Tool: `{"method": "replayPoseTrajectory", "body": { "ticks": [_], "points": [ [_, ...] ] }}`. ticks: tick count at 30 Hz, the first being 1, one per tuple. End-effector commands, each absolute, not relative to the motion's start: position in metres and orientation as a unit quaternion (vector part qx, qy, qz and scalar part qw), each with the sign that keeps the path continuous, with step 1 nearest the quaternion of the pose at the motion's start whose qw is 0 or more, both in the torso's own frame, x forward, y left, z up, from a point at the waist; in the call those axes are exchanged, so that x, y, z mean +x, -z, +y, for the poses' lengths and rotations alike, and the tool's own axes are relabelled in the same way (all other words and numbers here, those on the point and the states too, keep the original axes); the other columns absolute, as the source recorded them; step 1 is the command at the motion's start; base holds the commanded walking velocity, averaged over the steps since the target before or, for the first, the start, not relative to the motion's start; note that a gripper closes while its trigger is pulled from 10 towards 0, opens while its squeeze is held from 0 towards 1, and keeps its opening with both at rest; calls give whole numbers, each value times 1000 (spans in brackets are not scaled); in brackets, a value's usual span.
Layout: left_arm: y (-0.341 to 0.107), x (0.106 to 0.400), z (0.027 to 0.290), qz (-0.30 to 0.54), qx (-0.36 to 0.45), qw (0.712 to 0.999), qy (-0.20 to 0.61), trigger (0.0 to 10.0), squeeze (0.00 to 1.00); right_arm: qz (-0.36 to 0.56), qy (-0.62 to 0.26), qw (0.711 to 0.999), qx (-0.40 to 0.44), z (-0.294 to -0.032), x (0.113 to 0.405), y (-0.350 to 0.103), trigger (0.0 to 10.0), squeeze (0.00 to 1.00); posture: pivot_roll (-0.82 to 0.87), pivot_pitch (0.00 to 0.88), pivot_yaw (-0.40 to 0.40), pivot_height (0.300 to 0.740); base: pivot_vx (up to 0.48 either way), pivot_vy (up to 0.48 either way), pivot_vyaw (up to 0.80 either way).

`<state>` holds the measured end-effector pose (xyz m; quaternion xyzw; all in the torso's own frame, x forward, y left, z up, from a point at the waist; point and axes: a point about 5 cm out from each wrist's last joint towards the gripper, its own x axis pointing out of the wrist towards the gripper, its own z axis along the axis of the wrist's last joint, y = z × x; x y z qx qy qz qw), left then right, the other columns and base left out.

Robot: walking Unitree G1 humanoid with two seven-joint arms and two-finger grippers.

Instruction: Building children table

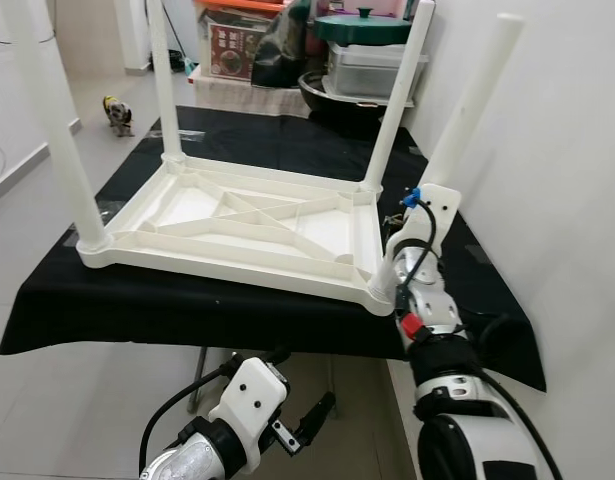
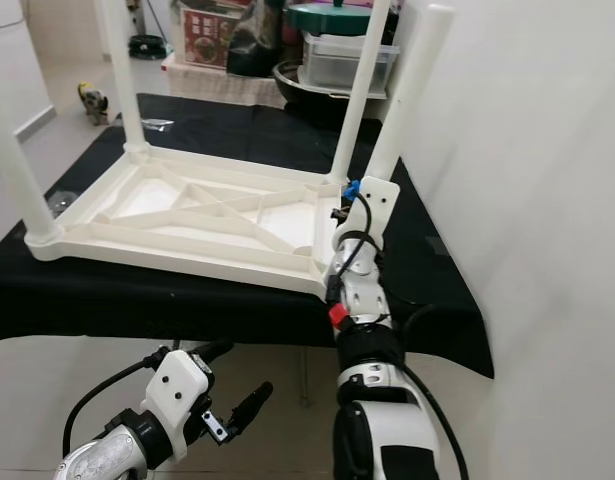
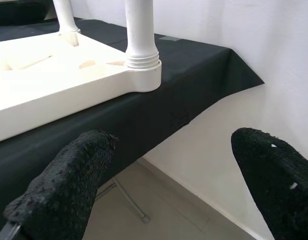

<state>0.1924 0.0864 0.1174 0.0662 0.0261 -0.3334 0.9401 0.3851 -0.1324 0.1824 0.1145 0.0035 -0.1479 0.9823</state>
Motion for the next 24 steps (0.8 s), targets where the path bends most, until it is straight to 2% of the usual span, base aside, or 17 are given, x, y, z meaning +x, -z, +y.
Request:
{"method": "replayPoseTrajectory", "body": {
  "ticks": [1,3,4,5,7,10,13,14,16,17,18,21,23,24],
  "points": [
    [-114,193,86,31,74,939,335,10000,0,15,124,983,132,-120,384,-172,10000,1000,148,0,-121,740,0,0,0],
    [-114,193,86,31,74,939,335,10000,0,-14,103,986,131,-118,385,-181,10000,1000,149,0,-122,740,0,0,0],
    [-114,193,86,31,74,939,336,10000,0,-31,97,987,128,-117,386,-188,10000,0,149,0,-122,740,0,0,0],
    [-114,193,86,31,74,939,336,10000,0,-31,97,987,128,-117,386,-188,10000,0,149,0,-122,740,0,0,0],
    [-114,193,87,31,74,938,336,10000,0,-75,27,986,148,-123,389,-204,10000,0,147,0,-121,740,0,0,0],
    [-114,193,87,31,73,938,336,10000,0,-83,-18,984,159,-126,390,-209,10000,0,147,0,-122,740,0,0,0],
    [-114,194,87,31,72,938,336,10000,0,-84,-172,969,160,-145,393,-219,10000,0,141,0,-122,740,0,0,0],
    [-114,194,87,31,72,938,336,10000,0,-84,-172,969,160,-145,393,-219,10000,0,141,0,-122,740,0,0,0],
    [-114,194,86,31,72,938,337,10000,0,-72,-276,946,156,-148,389,-219,10000,0,142,0,-121,740,0,0,0],
    [-114,194,86,31,72,938,337,10000,0,-72,-276,946,156,-148,389,-219,10000,0,142,0,-121,740,0,0,0],
    [-114,194,85,31,73,938,338,10000,0,-67,-308,937,152,-147,387,-218,10000,0,143,0,-122,740,0,0,0],
    [-114,194,84,30,73,938,338,10000,0,-43,-469,875,109,-126,372,-212,10000,0,150,0,-123,740,0,0,0],
    [-114,194,84,30,73,938,338,10000,0,-43,-469,875,109,-126,372,-212,10000,0,150,0,-123,740,0,0,0],
    [-114,194,84,30,74,938,337,10000,0,-22,-577,813,82,-106,358,-205,10000,0,155,0,-127,740,0,0,0]
  ]
}}
